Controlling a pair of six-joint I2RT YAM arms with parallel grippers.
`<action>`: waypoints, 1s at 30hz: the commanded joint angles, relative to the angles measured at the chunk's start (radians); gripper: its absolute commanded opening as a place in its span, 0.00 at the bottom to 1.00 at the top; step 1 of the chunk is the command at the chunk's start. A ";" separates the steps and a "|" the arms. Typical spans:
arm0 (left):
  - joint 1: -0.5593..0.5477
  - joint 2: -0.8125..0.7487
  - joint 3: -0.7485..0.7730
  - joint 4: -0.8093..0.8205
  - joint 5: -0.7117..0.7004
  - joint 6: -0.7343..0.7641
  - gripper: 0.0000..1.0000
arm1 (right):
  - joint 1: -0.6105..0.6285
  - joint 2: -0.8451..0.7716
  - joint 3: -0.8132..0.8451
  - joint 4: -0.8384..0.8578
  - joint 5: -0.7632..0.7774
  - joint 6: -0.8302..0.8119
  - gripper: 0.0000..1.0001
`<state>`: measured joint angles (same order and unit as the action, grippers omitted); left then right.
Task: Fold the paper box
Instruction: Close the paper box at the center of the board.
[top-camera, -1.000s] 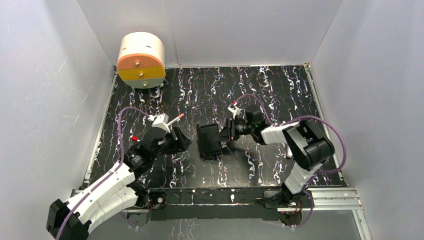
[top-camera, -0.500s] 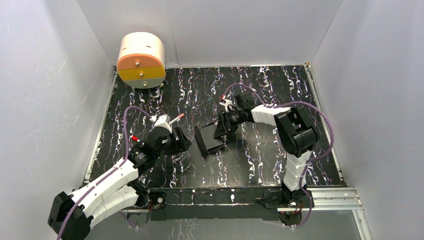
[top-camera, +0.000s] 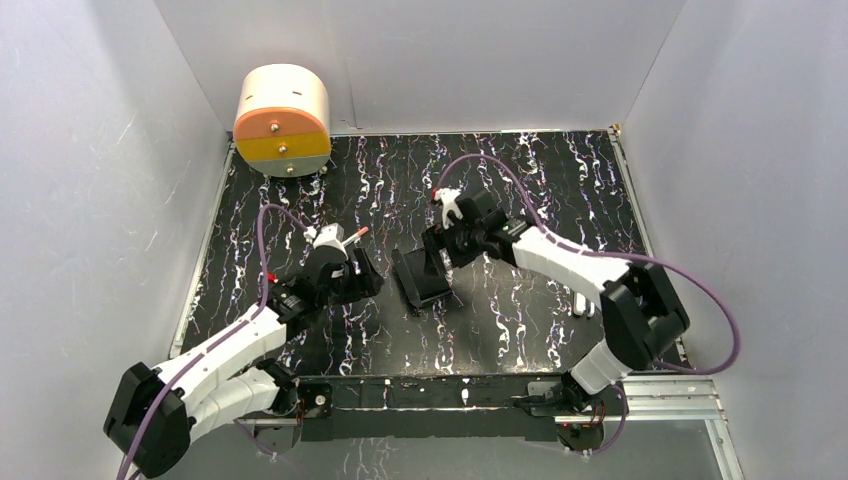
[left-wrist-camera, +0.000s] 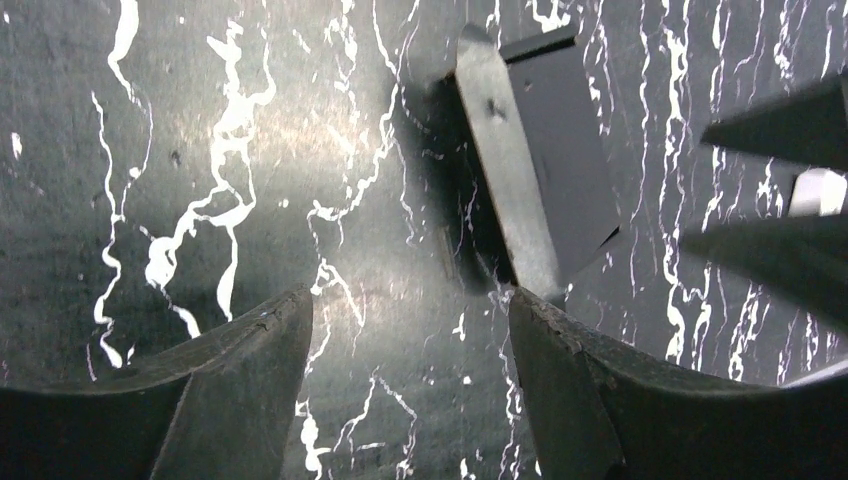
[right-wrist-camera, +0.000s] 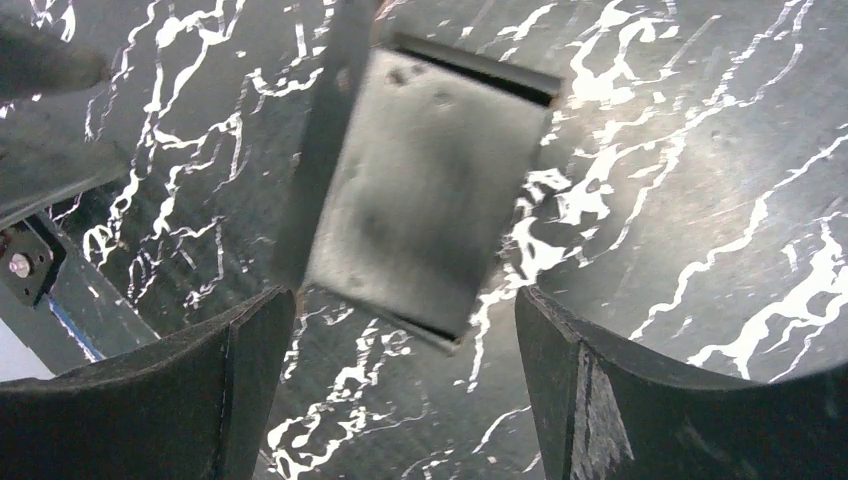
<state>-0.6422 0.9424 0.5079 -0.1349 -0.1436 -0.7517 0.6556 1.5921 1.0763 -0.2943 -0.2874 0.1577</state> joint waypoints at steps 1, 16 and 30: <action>0.032 0.056 0.068 0.086 -0.004 0.009 0.69 | 0.140 -0.108 -0.059 0.034 0.259 0.105 0.89; 0.229 0.104 -0.057 0.191 0.083 -0.108 0.70 | 0.466 0.172 0.224 -0.133 0.732 0.141 0.89; 0.243 -0.287 -0.161 -0.001 -0.160 -0.190 0.70 | 0.600 0.467 0.417 -0.387 1.090 0.129 0.81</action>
<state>-0.4068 0.7277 0.3424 -0.0635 -0.2157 -0.9211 1.2362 2.0045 1.4502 -0.5919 0.6666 0.2832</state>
